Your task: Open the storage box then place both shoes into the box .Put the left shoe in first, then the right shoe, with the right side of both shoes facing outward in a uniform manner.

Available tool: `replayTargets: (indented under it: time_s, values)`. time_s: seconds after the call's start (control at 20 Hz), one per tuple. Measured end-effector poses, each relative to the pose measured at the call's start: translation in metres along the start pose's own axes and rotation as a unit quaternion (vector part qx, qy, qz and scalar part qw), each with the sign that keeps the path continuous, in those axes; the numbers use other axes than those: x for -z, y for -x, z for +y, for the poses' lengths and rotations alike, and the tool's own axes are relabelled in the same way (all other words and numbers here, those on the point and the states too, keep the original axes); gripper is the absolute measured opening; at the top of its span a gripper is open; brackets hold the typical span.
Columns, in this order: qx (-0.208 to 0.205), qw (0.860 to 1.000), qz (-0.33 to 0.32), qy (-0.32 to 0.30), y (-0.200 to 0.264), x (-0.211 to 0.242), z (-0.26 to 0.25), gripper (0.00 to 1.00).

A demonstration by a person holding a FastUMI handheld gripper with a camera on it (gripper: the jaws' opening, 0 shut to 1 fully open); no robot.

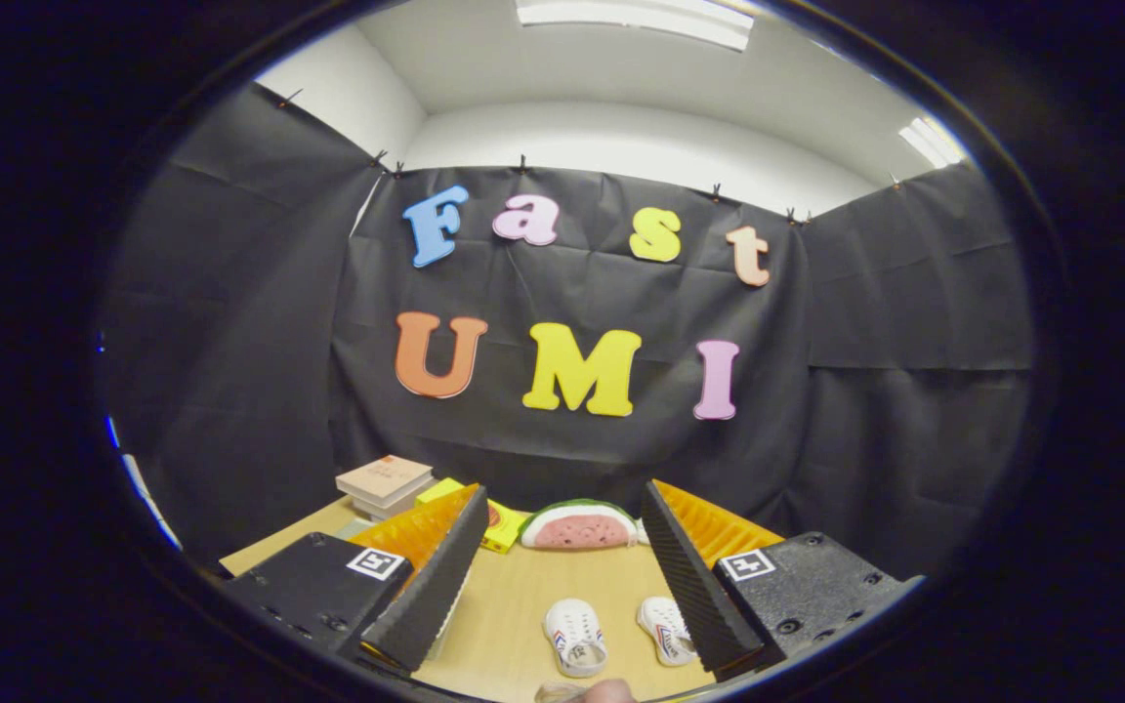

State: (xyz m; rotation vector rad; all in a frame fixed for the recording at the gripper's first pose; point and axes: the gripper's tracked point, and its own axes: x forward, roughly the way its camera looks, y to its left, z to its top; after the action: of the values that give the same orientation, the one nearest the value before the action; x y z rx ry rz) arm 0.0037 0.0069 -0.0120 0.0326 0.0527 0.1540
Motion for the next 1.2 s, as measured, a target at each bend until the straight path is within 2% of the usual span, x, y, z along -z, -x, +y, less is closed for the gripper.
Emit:
replayTargets:
  time_s: [0.2, 0.35, 0.45, 0.7, 1.1, 1.2]
  values:
    - [-0.070, 0.996, 0.051, -0.034, -0.014, 0.024, 0.008, 1.00]
    - [-0.116, 0.987, 0.098, -0.054, -0.029, 0.048, 0.003, 1.00]
    - [-0.158, 0.976, 0.132, -0.077, -0.041, 0.071, 0.009, 1.00]
    - [-0.273, 0.920, 0.236, -0.154, -0.076, 0.132, 0.027, 1.00]
    - [-0.379, 0.846, 0.323, -0.188, -0.119, 0.220, 0.083, 1.00]
    - [-0.411, 0.817, 0.346, -0.209, -0.119, 0.233, 0.103, 1.00]
